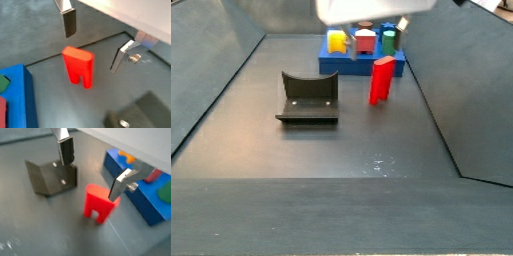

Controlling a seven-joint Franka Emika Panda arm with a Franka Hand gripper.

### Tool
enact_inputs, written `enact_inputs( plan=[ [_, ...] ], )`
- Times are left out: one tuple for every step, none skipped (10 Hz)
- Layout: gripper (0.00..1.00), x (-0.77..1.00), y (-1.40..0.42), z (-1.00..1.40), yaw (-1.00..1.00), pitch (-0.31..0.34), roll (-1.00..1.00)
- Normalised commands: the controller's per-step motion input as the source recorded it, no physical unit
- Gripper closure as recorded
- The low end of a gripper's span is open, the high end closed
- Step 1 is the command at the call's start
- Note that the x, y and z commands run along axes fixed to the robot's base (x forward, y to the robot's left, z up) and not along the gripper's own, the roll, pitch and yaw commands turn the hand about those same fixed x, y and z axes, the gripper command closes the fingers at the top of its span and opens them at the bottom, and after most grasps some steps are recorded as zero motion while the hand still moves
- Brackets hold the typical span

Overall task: Pick up the square-circle object. Move up. Move to above the board. Insert the square-circle object.
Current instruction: Pick up the square-circle object.

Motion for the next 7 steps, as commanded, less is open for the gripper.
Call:
enact_inputs(
  plan=[
    [0.00, -0.68, -0.46, -0.53, 0.27, 0.000, 0.02],
    [0.00, -0.53, -0.43, -0.41, 0.35, 0.000, 0.04],
    [0.00, -0.29, -0.25, -0.26, 0.39, 0.000, 0.01],
    [0.00, -0.06, 0.00, -0.13, 0.52, 0.000, 0.00],
    [0.00, 0.00, 0.35, -0.14, 0.75, 0.000, 0.00],
    [0.00, 0.00, 0.17, -0.11, 0.71, 0.000, -0.04],
    [0.00, 0.05, 0.06, -0.05, 0.27, 0.000, -0.03]
  ],
)
